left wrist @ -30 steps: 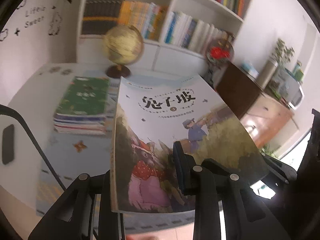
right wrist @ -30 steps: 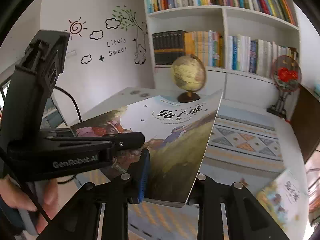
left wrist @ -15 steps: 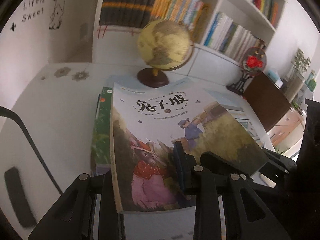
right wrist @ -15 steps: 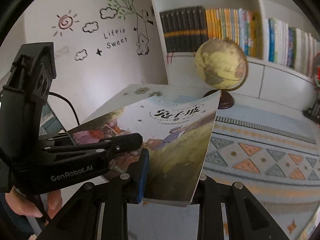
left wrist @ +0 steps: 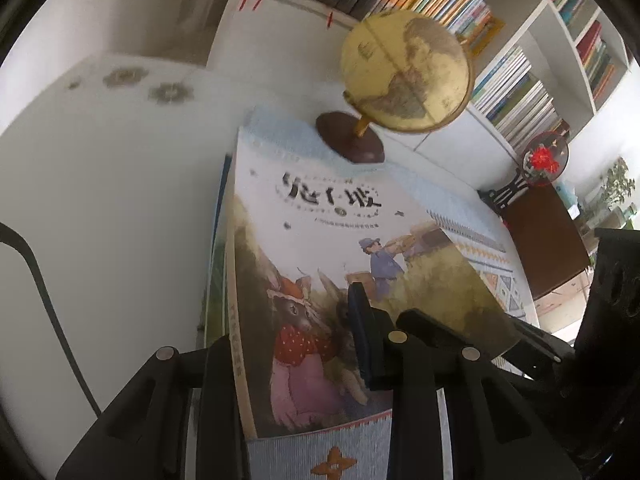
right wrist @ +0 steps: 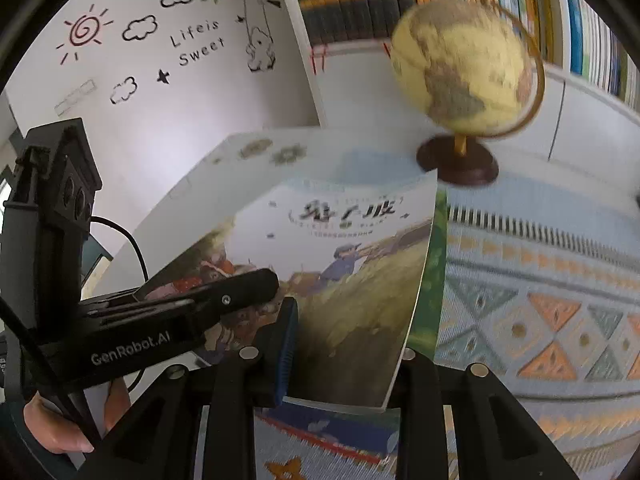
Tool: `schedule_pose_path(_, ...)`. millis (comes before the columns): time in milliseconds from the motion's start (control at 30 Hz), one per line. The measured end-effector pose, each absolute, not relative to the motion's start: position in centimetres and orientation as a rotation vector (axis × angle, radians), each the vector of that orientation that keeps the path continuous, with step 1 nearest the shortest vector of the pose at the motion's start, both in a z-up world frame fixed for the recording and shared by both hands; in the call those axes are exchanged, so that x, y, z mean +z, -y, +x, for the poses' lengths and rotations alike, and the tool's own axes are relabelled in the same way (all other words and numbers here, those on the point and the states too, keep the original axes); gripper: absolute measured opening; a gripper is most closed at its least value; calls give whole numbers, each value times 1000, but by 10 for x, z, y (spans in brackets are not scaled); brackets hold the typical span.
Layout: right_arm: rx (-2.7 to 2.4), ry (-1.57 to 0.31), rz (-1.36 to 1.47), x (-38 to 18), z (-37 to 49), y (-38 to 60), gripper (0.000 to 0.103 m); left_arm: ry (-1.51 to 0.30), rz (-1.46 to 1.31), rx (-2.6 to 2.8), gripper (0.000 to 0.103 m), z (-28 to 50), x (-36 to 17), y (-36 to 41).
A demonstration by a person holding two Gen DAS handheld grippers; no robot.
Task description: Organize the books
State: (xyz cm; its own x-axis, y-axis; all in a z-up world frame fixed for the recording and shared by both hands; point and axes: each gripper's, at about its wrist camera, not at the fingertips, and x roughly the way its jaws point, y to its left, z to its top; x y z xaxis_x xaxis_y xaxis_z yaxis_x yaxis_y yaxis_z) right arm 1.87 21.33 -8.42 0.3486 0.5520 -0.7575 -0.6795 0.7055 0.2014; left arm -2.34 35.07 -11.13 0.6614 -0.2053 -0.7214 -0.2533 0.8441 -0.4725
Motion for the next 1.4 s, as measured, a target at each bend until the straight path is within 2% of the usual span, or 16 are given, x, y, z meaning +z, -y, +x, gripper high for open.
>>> schedule_pose_path(33,800,-931,-154,-88,19,-212,30,-872,-589,34,30,-27,-115,-349)
schedule_pose_path(100,800,-983,-153,-100,17,-211,40,-908,-600,48,34,-33,-125,-348)
schedule_pose_path(133,794,-1016,-167,-106,17,-211,53,-907,-598,51,34,-37,-126,-347)
schedule_pose_path(200,769,-1072,-187,-116,14,-206,55,-920,-497,122,35,-48,-119,-338)
schedule_pose_path(333,679,-1053,-193,-111,1,-168,55,-954,-334,197,36,-73,-106,-316)
schedule_pose_path(433,562,-974,-243,-93,-15,-133,56,-959,-225,255,57,-94,-91,-294)
schedule_pose_path(467,519,-942,-265,-85,-21,-121,61,-944,-158,290,72,-102,-82,-281)
schedule_pose_path(500,488,-920,-282,-79,-25,-111,65,-920,-107,317,76,-109,-76,-272)
schedule_pose_path(567,457,-874,-294,-68,-35,-84,80,-869,-6,347,76,-120,-62,-247)
schedule_pose_path(633,411,-861,-281,-62,-37,-58,81,-862,33,336,77,-123,-54,-226)
schedule_pose_path(700,366,-916,-220,-64,-36,-22,81,-888,42,332,82,-123,-50,-202)
schedule_pose_path(833,219,-952,-121,-59,-55,60,81,-880,63,323,82,-132,-41,-148)
schedule_pose_path(1033,-21,-827,-295,-33,-105,143,82,-819,77,108,82,-151,-26,-49)
schedule_pose_path(1100,-68,-818,-336,-29,-118,162,88,-859,64,39,82,-149,-31,-20)
schedule_pose_path(1233,-108,-832,-338,-32,-139,196,89,-991,103,-96,82,-137,-54,31)
schedule_pose_path(1400,-170,-883,-296,-37,-147,233,89,-1007,97,-189,82,-119,-59,58)
